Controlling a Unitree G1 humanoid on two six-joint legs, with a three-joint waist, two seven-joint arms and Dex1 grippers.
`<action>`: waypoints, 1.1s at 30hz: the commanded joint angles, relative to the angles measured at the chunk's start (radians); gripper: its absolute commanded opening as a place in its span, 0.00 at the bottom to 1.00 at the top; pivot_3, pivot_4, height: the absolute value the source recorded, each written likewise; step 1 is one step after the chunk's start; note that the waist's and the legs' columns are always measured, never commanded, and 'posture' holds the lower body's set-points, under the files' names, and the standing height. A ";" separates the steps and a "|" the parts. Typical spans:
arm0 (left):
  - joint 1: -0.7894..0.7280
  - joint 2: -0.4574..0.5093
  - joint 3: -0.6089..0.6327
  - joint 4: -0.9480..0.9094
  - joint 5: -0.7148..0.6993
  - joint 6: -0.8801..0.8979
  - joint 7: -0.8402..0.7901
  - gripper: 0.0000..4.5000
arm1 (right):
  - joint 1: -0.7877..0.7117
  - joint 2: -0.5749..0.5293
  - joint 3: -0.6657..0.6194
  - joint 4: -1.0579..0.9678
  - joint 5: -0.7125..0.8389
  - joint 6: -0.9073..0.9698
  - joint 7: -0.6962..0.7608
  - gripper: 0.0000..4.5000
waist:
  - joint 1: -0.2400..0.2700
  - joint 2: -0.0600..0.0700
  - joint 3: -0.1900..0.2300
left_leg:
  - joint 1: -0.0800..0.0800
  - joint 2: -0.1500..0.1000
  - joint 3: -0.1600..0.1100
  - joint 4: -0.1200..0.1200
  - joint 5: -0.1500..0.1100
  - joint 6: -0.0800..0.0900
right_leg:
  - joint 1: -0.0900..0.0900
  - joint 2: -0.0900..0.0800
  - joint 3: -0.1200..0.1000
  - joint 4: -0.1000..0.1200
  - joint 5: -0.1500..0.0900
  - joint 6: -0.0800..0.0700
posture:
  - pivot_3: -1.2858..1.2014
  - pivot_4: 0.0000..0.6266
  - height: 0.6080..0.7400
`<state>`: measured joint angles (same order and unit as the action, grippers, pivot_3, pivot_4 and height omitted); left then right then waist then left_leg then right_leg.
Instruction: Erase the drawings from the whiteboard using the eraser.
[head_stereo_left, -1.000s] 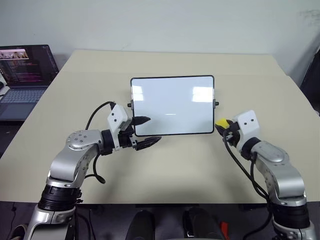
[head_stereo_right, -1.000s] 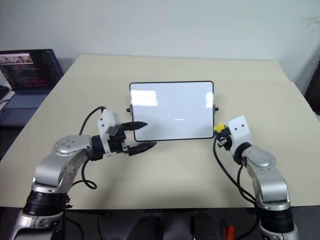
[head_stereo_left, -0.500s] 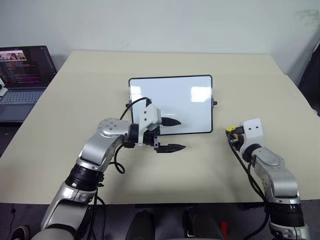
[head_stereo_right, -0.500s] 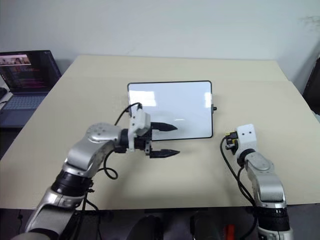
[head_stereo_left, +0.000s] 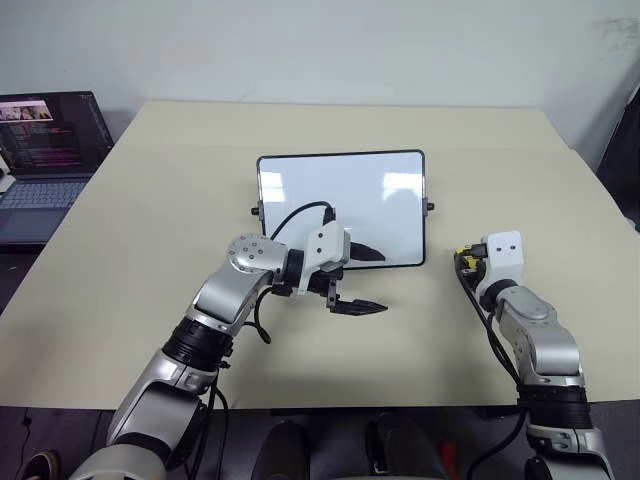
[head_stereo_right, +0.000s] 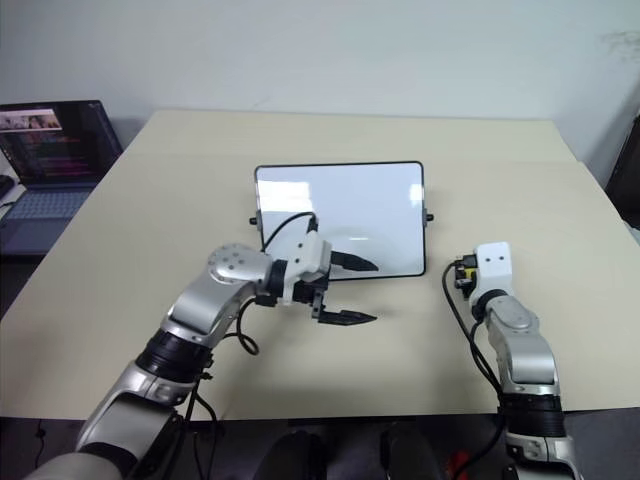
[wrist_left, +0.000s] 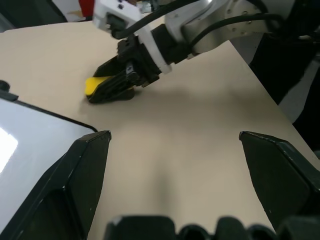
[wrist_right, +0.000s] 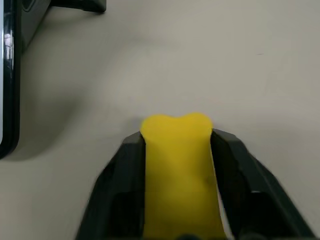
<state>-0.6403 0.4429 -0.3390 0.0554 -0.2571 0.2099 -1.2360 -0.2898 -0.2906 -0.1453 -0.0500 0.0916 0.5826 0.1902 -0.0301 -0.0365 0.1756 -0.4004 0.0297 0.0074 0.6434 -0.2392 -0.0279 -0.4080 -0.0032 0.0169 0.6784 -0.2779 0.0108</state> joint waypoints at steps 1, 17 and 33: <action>-0.002 -0.005 -0.005 -0.027 0.005 -0.020 -0.012 1.00 | -0.015 0.004 -0.031 -0.007 0.014 -0.033 -0.014 0.73 | 0.000 0.000 0.000 | 0.000 0.000 0.000 0.000 0.000 0.000 | 0.000 0.000 0.000 0.000 0.000 0.000 | 0.52 0.24 1.00; 0.440 0.033 0.490 -0.498 -0.165 0.308 0.505 1.00 | 0.246 0.071 -0.104 -0.471 0.180 -0.074 0.020 0.99 | 0.001 0.002 0.001 | 0.000 0.005 -0.002 0.000 0.000 0.000 | 0.000 -0.004 -0.001 0.000 -0.001 0.000 | 0.52 0.24 1.00; 0.869 -0.288 0.689 -0.489 0.206 -0.140 1.120 1.00 | 0.477 0.055 -0.114 -0.325 0.198 -0.560 0.206 0.99 | 0.004 -0.001 -0.001 | 0.004 0.000 0.000 0.002 0.000 0.000 | 0.004 -0.011 -0.001 0.001 0.000 0.001 | 0.52 0.24 1.00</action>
<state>0.2353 0.1559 0.3555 -0.3943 -0.0682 0.1054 -0.1430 0.2038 -0.2232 -0.2548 -0.3644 0.2648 0.0647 0.3733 -0.0257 -0.0371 0.1747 -0.3967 0.0298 0.0072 0.6451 -0.2393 -0.0278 -0.4042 -0.0139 0.0157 0.6789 -0.2783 0.0122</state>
